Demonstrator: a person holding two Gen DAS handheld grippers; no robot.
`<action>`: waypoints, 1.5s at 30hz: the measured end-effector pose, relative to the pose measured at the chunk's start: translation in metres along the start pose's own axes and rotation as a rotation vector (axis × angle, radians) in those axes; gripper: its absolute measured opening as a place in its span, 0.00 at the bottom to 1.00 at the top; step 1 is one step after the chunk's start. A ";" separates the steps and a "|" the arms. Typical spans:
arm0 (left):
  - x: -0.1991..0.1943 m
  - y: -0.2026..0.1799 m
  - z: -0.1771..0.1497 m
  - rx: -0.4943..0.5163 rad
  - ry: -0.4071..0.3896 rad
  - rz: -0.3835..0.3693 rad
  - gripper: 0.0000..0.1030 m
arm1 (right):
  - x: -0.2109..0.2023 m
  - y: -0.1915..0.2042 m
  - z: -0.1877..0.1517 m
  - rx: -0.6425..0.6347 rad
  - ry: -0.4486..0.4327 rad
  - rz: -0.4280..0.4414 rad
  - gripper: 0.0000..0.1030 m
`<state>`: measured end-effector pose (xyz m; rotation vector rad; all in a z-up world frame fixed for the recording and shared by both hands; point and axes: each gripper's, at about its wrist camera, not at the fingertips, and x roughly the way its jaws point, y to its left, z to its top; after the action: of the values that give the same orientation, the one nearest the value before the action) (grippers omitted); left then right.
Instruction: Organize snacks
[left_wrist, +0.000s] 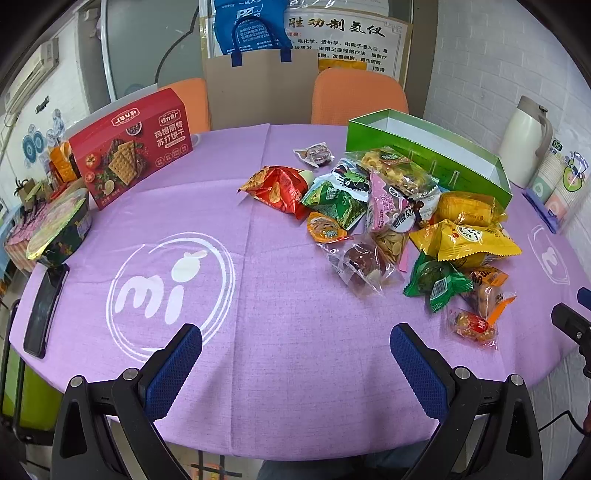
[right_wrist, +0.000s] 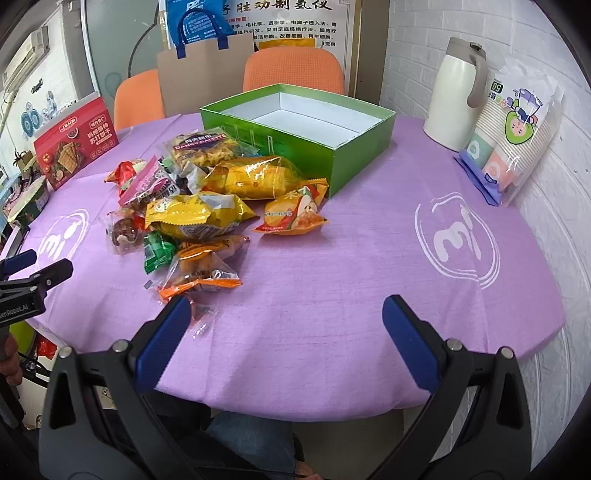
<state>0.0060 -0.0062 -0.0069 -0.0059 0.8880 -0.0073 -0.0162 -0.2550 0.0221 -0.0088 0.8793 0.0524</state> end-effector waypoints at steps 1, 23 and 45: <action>0.000 0.000 0.000 0.001 0.001 -0.001 1.00 | 0.000 0.000 0.000 -0.001 0.001 0.000 1.00; 0.005 -0.001 0.002 0.006 0.017 -0.003 1.00 | 0.004 -0.001 0.001 0.008 0.014 0.000 1.00; 0.038 -0.007 0.009 -0.017 0.127 -0.141 1.00 | 0.029 -0.008 0.009 -0.017 0.002 0.095 1.00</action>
<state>0.0370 -0.0133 -0.0302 -0.0847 1.0137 -0.1325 0.0096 -0.2613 0.0061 0.0168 0.8810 0.1483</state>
